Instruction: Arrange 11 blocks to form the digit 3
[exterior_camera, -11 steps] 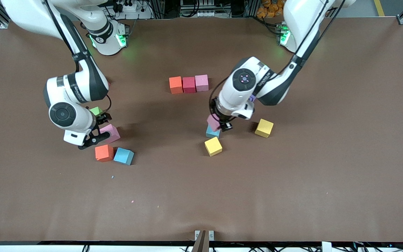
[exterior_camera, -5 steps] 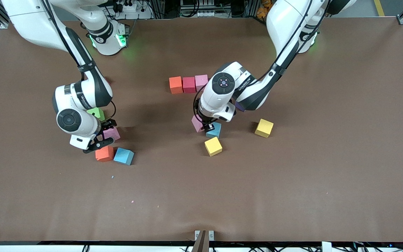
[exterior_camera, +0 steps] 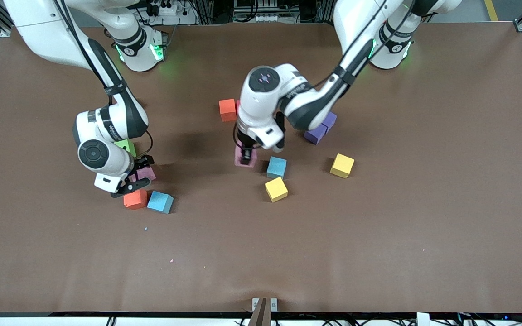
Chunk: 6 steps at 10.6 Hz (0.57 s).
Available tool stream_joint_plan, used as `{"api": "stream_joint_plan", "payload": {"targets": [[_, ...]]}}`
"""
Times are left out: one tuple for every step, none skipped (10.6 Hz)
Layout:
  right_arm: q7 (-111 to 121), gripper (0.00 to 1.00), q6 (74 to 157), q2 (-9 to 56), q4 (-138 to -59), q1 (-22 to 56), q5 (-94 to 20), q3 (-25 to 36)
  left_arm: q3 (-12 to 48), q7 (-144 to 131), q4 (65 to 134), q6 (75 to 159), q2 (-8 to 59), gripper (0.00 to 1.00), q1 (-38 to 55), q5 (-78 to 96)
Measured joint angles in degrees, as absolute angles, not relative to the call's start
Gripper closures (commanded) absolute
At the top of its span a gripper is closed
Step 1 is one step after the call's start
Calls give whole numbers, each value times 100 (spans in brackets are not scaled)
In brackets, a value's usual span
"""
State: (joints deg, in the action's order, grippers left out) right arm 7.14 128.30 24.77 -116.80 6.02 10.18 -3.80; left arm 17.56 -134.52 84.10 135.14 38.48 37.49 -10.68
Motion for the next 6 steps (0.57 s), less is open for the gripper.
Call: {"api": "stream_joint_plan", "payload": {"targets": [[712,0,12840,2479,-11691,602,1018,-380,1754,-12845,8408,13508,3850,100,3851,-1069],[712,1,12856,2479,-11691,603,1017,-380,1753,-12249,8408,13501,3857,100,3886,-1070],[711,1,12882,2480,-11692,603,1017,-382,1754,-11625,8408,13496,3866,100,3900,-1070],[711,2,12903,2486,-11694,603,1017,-381,1755,-10954,8408,13486,3881,100,3906,-1067],[710,6,12930,2498,-11695,602,1017,-381,1754,-10337,8408,13477,3917,100,3906,-1007],[710,8,12968,2511,-11697,603,1017,-381,1753,-9778,8408,13477,3980,100,3906,-907]]}}
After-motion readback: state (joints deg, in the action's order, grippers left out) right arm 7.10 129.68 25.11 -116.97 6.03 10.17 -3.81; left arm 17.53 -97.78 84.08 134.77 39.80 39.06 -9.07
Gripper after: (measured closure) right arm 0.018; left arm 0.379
